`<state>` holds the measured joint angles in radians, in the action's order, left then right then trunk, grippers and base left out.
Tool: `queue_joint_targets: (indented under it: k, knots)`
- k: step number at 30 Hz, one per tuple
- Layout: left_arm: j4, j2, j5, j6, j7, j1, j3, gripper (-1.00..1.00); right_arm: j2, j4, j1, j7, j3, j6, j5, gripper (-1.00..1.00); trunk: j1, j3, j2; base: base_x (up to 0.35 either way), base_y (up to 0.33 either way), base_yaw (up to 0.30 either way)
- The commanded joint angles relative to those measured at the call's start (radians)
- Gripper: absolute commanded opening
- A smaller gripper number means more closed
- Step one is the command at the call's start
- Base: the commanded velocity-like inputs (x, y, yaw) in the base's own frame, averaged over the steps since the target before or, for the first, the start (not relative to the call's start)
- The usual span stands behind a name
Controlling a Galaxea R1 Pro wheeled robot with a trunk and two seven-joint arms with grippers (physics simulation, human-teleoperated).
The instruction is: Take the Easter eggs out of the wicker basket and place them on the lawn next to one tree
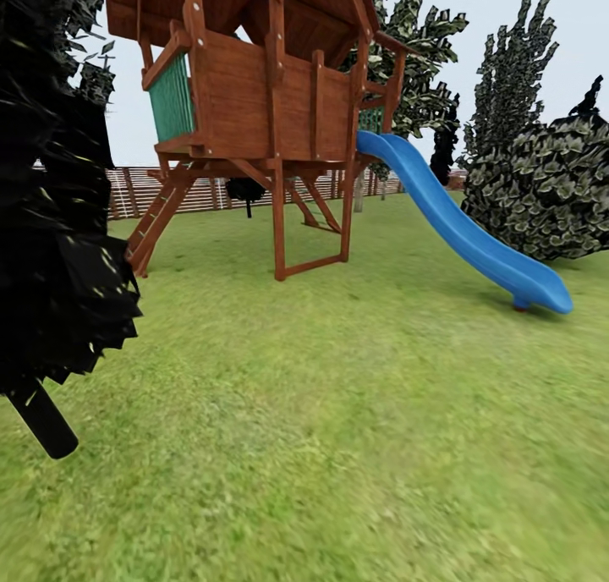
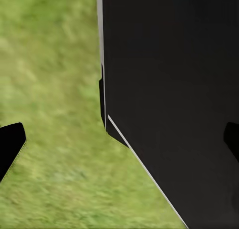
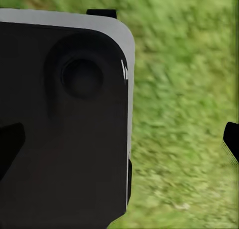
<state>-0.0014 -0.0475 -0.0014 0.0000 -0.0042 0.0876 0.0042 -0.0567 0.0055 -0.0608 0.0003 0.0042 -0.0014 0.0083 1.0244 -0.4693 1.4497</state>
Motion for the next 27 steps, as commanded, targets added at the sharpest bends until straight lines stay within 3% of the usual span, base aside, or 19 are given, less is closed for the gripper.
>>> queue_joint_targets:
  k: [1, 27]
  knots:
    - [0.000, 0.000, 0.000, 0.000, 0.000, 0.000, 0.000, 1.00, 0.000, 0.001, -0.001, 0.000, 0.000, 0.000, 0.001, 1.00, 0.001, -0.001, 0.000, 0.337, 0.000, 0.000]
    - [0.000, -0.001, 0.002, 0.000, -0.003, 0.000, 0.000, 1.00, 0.000, 0.000, -0.001, 0.000, 0.000, 0.000, 0.001, 1.00, 0.001, -0.001, 0.000, 0.336, 0.003, 0.000]
